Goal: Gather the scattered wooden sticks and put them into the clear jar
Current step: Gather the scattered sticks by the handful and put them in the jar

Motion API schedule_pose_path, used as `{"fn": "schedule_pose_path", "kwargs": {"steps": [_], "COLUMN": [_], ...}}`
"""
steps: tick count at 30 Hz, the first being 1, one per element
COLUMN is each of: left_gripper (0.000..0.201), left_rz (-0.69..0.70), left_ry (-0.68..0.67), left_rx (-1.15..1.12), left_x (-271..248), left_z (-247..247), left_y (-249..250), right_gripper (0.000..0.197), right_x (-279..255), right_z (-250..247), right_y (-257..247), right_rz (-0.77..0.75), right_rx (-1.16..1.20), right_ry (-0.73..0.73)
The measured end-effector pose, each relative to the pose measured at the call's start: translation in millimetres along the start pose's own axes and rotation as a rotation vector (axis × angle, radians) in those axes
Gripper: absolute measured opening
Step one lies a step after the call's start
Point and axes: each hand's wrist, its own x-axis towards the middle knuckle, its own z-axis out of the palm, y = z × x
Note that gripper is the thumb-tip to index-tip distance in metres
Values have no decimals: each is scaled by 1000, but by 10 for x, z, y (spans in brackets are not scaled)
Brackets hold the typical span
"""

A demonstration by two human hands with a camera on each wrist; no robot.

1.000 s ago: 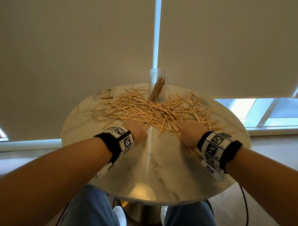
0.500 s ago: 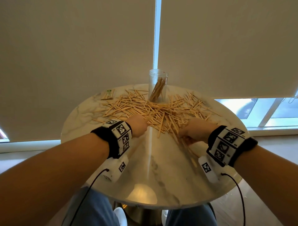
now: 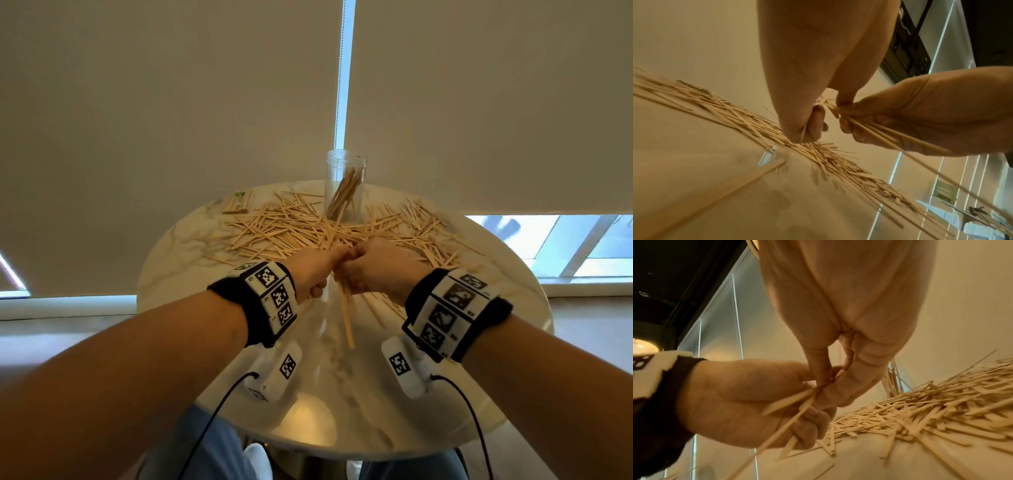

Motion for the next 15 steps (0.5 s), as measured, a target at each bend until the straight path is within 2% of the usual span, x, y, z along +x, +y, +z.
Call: {"fn": "schedule_pose_path", "kwargs": {"steps": [2,5,8,11,15], "left_gripper": [21,29,26,25,23], "left_rz": [40,52,24,55,160], "left_ry": [30,89,157,227,239], "left_rx": [-51,-62,-44,-48,3], "left_x": [-27,-12,26,59,112], "left_z": [-19,-75,-107,-137,-173], "left_y": [31,59,68,52,-10], "right_gripper": [5,2,10,10,29], "right_x": [17,54,74,42,-25], "right_z": [66,118,113,54,9], "right_y": [-19,-12,-21,-82,-152], "right_rz": [-21,-26,-27,-17,-113], "right_rx": [-18,-77,-91,-5,-4], "right_ry": [4,1,-18,26,-11]}}
